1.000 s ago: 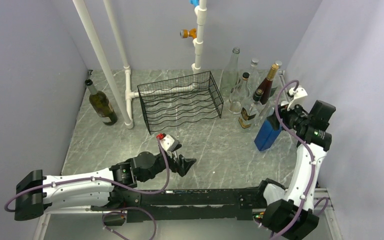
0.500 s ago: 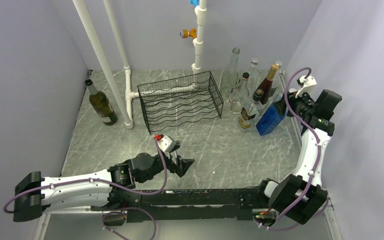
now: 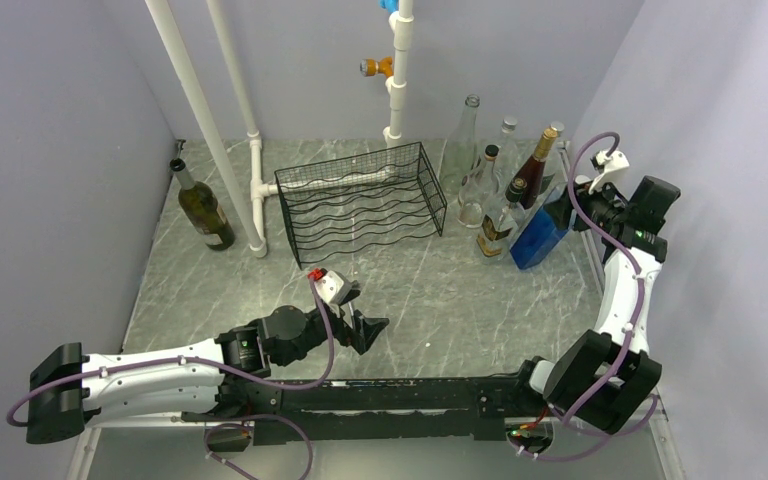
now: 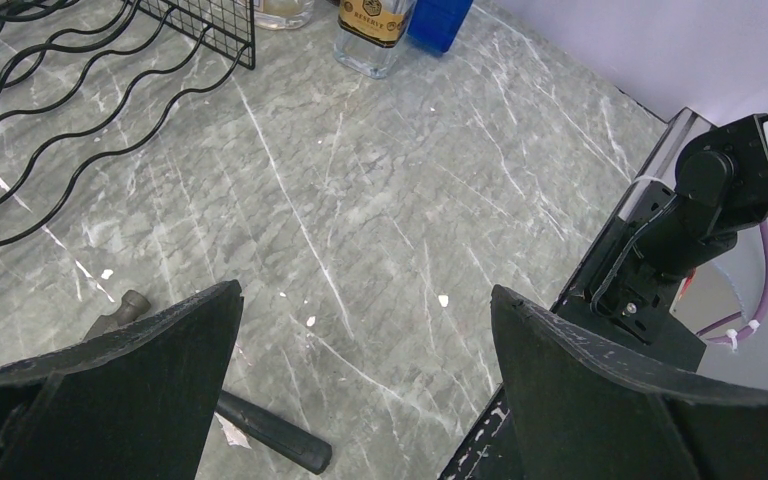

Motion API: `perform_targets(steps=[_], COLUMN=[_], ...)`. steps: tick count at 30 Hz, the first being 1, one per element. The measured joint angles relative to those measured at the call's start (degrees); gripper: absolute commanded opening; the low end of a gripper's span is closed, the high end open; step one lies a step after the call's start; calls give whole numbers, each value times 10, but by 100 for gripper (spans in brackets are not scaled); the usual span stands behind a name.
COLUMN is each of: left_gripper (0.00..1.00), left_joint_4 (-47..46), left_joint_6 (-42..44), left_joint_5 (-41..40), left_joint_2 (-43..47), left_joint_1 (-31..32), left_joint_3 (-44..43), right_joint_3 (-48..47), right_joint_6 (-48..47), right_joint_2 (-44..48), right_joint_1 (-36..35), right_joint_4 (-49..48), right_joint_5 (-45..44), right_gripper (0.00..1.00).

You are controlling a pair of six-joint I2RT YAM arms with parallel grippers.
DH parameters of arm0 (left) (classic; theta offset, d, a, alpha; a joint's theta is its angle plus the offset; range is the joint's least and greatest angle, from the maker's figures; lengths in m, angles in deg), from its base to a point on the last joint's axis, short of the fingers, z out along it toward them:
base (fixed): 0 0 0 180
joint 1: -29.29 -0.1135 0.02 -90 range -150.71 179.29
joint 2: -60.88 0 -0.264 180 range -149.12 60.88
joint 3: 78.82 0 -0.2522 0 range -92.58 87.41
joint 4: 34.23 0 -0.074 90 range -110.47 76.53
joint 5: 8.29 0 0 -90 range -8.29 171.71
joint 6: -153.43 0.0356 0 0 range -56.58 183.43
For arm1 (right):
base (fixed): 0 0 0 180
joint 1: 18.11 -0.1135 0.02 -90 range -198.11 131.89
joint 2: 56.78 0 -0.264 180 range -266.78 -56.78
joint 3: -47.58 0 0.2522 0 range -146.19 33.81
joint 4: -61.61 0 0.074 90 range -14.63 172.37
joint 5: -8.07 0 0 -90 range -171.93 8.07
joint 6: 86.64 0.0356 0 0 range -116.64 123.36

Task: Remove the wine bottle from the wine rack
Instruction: Place the wine bottle at the center of the board.

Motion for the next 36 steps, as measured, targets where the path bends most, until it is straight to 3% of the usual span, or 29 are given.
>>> perform_targets(steps=[9, 14, 19, 36], left_gripper=[99, 100, 100, 99], left_joint_4=[0, 0, 0, 36], left_joint_6=[-1, -2, -2, -14], left_joint_5=[0, 1, 3, 13], left_joint_2=[0, -1, 0, 62], left_joint_1=[0, 0, 0, 0], left_joint_3=[0, 0, 0, -3], right_joint_3=[0, 0, -27, -170], right_joint_6=[-57, -71, -75, -79], right_joint_2=[-14, -14, -13, 6], right_joint_1=[0, 0, 0, 0], right_joint_4=[32, 40, 50, 131], right_joint_5=[4, 12, 14, -2], right_gripper=[50, 78, 99, 100])
